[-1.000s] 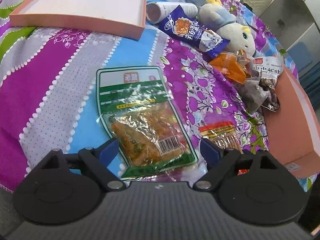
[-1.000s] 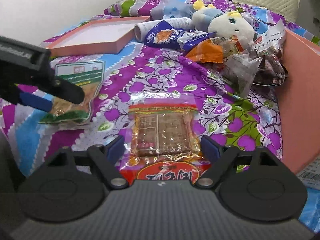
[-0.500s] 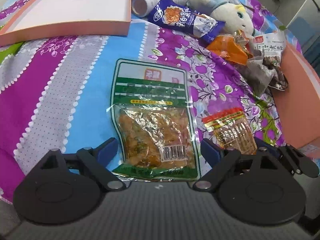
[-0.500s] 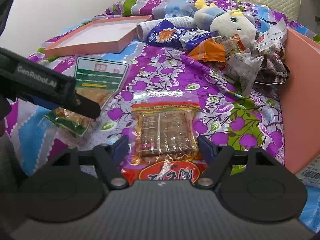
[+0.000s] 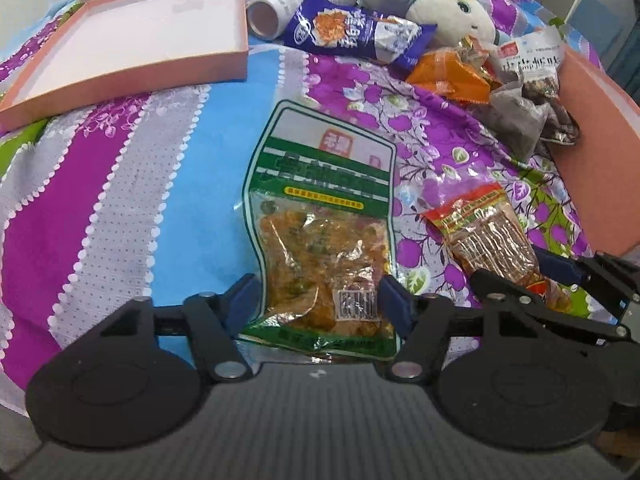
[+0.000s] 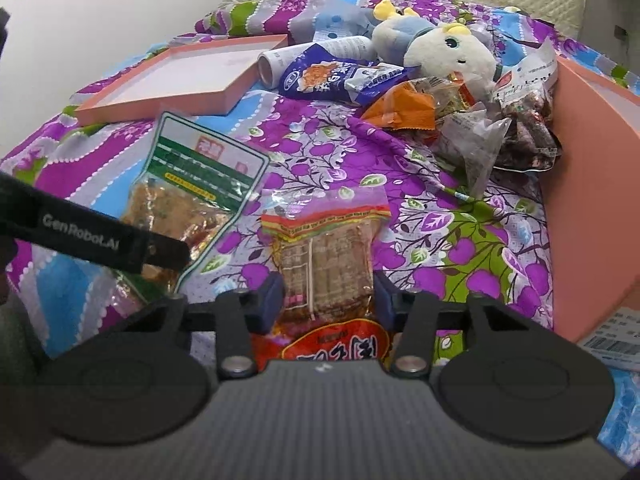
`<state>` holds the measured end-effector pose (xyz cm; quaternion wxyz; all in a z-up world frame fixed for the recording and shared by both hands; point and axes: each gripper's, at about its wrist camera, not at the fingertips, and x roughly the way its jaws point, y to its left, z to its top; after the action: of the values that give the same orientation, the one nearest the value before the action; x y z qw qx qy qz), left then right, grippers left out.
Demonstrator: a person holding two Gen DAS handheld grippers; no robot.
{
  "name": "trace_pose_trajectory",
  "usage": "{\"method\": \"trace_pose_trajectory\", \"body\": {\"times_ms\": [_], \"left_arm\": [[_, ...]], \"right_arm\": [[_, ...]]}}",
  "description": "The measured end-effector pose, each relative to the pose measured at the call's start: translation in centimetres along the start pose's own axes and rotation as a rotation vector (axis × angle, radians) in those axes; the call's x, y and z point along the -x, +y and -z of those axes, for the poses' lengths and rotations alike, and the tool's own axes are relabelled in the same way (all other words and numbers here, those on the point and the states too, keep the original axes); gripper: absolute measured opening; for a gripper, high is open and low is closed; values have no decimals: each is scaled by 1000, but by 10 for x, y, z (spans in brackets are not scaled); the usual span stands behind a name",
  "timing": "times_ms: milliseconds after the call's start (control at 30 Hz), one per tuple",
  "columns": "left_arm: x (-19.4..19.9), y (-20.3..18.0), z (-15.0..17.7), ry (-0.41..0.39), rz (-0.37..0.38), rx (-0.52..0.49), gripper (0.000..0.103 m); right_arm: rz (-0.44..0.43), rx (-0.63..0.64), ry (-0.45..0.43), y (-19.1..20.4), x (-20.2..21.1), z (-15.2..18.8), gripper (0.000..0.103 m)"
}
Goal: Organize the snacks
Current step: 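Lift the green-labelled packet with the left gripper while the right gripper lifts the biscuit pack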
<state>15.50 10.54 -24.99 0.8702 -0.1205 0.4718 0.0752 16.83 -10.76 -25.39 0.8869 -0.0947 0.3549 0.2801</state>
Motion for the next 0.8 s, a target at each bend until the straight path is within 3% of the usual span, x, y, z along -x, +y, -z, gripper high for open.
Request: {"method": "trace_pose_trajectory", "body": {"times_ms": [267, 800], "left_arm": [[20, 1, -1, -23, 49, 5, 59], [108, -12, -25, -101, 120, 9, 59]], "right_arm": [[38, -58, 1, -8, 16, 1, 48], [106, -176, -140, -19, 97, -32, 46]]}}
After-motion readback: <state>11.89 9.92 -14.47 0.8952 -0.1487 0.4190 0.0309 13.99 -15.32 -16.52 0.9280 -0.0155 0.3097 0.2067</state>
